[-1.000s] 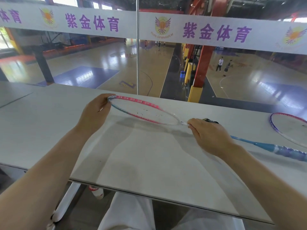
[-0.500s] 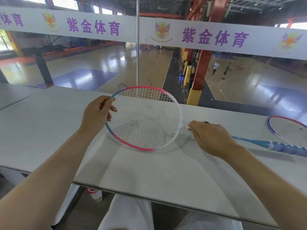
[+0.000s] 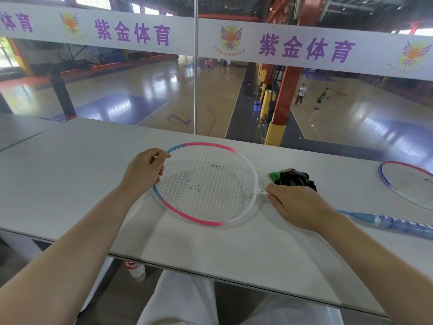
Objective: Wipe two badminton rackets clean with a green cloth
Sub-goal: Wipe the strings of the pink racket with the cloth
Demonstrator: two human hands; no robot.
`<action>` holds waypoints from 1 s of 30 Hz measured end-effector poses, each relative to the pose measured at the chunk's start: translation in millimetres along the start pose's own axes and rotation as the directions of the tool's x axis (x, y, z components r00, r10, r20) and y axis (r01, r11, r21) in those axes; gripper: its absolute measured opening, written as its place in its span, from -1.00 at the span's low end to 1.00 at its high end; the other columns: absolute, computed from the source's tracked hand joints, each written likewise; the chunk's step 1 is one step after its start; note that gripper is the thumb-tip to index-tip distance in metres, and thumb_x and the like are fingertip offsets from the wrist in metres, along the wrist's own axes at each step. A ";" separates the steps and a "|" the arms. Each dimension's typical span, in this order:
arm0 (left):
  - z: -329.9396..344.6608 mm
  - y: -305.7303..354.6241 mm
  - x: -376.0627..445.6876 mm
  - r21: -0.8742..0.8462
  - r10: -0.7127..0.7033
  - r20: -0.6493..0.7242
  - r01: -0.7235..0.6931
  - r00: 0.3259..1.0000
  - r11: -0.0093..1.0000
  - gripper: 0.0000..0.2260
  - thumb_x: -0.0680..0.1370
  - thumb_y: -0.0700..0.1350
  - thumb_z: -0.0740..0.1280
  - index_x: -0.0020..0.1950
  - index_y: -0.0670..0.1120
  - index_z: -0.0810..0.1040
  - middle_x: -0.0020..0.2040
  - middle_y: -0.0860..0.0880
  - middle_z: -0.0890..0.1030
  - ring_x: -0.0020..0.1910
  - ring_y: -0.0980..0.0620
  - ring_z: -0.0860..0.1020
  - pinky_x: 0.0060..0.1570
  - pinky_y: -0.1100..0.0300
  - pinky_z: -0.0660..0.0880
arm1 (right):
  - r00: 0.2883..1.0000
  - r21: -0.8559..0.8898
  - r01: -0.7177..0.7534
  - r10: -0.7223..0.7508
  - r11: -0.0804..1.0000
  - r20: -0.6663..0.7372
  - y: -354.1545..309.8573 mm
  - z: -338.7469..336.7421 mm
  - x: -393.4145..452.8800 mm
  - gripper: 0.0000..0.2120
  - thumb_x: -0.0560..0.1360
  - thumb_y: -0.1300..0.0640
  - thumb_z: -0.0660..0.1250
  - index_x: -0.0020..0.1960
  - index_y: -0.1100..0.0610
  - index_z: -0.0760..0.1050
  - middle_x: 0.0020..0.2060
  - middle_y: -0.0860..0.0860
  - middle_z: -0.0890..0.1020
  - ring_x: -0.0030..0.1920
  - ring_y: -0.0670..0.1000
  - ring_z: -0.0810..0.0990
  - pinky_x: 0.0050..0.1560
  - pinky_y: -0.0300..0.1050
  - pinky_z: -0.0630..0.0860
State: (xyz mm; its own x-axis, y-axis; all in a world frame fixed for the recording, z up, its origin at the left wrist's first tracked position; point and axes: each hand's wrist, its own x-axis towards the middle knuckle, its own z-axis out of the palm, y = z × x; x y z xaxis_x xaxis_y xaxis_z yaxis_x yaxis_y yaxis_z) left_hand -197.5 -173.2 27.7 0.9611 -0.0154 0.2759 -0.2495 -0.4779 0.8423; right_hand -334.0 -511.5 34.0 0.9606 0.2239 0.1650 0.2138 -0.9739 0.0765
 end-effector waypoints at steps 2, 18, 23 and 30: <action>2.3 -2.3 -1.5 0.039 0.005 0.020 -0.006 1.000 0.999 -0.79 0.65 -0.10 0.17 0.04 -0.04 0.62 -0.31 -0.05 0.50 -0.42 0.03 0.45 -0.37 0.24 0.42 | 1.000 0.005 0.007 -0.007 1.000 0.007 1.2 2.6 0.0 -0.82 0.67 -0.03 0.02 -0.08 -0.04 0.29 -0.26 -0.09 0.57 -0.30 -0.01 0.57 -0.21 0.01 0.54; 10.7 -42.0 -1.7 0.401 0.115 0.125 -0.156 0.985 0.903 -0.71 0.62 -0.03 0.18 -0.27 0.01 0.55 -0.28 0.03 0.57 -0.24 -0.02 0.54 -0.32 0.15 0.33 | 0.996 -0.013 0.082 -0.082 0.997 0.027 7.2 19.4 2.3 -0.77 0.66 0.00 0.08 0.02 0.03 0.48 -0.09 -0.10 0.51 -0.08 -0.06 0.51 -0.14 -0.14 0.43; 14.7 -44.4 -4.3 0.484 0.107 0.141 -0.163 0.984 0.860 -0.74 0.63 0.00 0.17 0.00 0.05 0.66 -0.12 0.06 0.64 -0.14 0.03 0.56 -0.19 0.10 0.50 | 0.996 0.028 0.066 -0.068 0.997 0.059 4.8 18.0 1.3 -0.82 0.65 0.00 0.10 0.01 0.04 0.42 -0.09 -0.10 0.49 -0.15 -0.04 0.49 -0.15 -0.12 0.42; 19.1 -45.7 -6.1 0.540 0.111 0.116 -0.157 0.987 0.827 -0.76 0.63 0.00 0.19 0.06 0.05 0.66 -0.10 0.07 0.60 -0.10 0.04 0.54 -0.18 0.13 0.42 | 0.994 -0.004 0.104 -0.104 0.995 0.027 3.9 19.1 -0.5 -0.82 0.65 0.01 0.13 0.00 0.07 0.44 -0.10 -0.07 0.47 -0.20 -0.01 0.50 -0.18 -0.06 0.46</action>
State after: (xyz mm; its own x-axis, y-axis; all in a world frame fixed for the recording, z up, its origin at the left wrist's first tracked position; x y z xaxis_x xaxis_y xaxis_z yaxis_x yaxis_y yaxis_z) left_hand -189.7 -168.1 -21.3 0.9345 -0.1703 0.3125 -0.2928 -0.8669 0.4034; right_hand -330.3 -516.2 15.4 0.9376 0.3229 0.1294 0.3120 -0.9451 0.0976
